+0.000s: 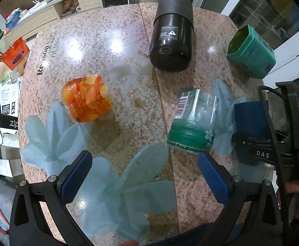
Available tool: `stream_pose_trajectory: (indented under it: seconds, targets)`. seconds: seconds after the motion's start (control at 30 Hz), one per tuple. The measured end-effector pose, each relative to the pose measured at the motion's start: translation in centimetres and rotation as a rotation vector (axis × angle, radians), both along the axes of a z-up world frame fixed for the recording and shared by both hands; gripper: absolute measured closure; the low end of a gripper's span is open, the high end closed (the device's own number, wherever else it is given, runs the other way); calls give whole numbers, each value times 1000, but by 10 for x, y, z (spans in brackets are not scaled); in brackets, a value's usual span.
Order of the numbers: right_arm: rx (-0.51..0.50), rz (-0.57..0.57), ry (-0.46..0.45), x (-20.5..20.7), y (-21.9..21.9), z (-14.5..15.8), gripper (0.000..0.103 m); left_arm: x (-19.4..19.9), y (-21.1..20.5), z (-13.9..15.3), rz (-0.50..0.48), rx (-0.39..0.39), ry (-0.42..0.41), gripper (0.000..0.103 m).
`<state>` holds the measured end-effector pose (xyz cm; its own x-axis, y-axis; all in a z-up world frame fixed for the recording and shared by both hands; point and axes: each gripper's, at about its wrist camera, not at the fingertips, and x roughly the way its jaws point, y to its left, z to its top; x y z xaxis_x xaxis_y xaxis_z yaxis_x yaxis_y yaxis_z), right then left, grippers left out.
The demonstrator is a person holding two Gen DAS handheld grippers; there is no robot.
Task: Flip cup upright
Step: 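Move the right gripper to the dark blue cup and close on it, then lift the blue cup with the right gripper and carry it toward the left gripper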
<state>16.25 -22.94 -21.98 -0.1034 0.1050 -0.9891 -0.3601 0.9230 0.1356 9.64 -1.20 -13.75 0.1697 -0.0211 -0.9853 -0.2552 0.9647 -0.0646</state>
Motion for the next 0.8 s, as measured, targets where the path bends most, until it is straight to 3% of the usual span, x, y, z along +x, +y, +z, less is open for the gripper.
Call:
stream_pose_trajectory:
  seconds: [0.23, 0.43, 0.6, 0.8]
  targets:
    - [66, -41, -13, -25, 3, 23, 40, -11, 10, 7, -3, 0, -22, 0]
    - [157, -110, -1, -50, 11, 70, 40, -28, 19, 8, -22, 1, -36, 0]
    - [166, -92, -33, -87, 29, 98, 40, -45, 31, 10, -34, 7, -51, 0]
    - [173, -51, -11, -126, 72, 86, 40, -72, 53, 8, -30, -8, -58, 0]
